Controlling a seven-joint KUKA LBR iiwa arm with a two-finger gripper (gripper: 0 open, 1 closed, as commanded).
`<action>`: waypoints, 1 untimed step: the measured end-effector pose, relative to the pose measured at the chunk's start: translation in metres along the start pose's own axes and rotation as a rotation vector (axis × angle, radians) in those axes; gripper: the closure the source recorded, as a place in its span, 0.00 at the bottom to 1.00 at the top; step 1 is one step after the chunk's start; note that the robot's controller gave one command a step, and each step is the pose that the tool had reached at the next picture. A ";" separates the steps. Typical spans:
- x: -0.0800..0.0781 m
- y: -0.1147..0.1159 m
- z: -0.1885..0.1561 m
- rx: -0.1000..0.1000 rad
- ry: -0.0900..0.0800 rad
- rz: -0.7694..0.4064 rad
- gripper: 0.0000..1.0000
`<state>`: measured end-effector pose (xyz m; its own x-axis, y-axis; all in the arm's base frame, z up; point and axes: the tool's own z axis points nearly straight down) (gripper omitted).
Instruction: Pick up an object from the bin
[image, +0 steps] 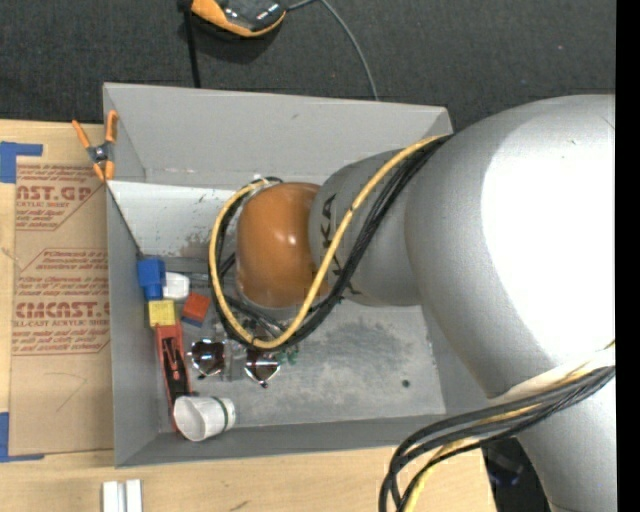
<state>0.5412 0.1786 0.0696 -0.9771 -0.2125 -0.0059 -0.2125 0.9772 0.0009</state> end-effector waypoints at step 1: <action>0.000 0.000 0.000 0.000 0.000 0.000 1.00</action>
Offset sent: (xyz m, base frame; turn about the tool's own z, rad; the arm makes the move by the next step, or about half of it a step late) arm -0.0054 0.0102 0.1887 0.0088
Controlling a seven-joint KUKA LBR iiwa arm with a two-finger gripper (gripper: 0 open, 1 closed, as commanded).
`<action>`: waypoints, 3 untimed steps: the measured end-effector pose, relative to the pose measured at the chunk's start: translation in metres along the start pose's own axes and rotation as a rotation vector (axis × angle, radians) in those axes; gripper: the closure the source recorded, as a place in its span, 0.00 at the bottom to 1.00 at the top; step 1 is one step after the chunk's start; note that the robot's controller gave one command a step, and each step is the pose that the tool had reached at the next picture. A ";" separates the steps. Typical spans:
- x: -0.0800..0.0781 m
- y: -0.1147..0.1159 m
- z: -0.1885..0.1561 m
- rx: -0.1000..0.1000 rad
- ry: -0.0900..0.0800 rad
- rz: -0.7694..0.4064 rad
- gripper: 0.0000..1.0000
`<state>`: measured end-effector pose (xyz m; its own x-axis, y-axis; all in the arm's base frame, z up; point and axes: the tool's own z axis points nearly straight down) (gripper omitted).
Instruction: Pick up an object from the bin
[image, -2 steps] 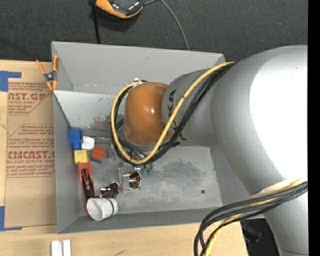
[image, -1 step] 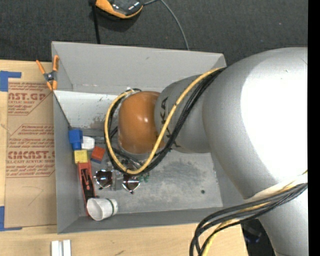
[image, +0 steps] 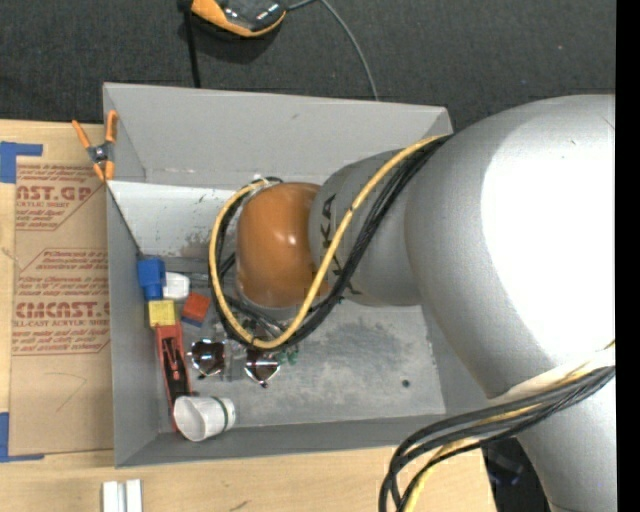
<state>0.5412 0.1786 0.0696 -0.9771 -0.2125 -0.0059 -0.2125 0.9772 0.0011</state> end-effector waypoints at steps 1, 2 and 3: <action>0.003 0.003 -0.047 0.001 0.007 0.002 1.00; 0.000 0.004 -0.060 0.001 0.003 0.001 1.00; 0.012 0.000 -0.084 0.000 0.002 -0.099 1.00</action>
Offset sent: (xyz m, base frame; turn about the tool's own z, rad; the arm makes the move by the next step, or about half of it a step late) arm 0.0094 0.0234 0.0004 -0.0723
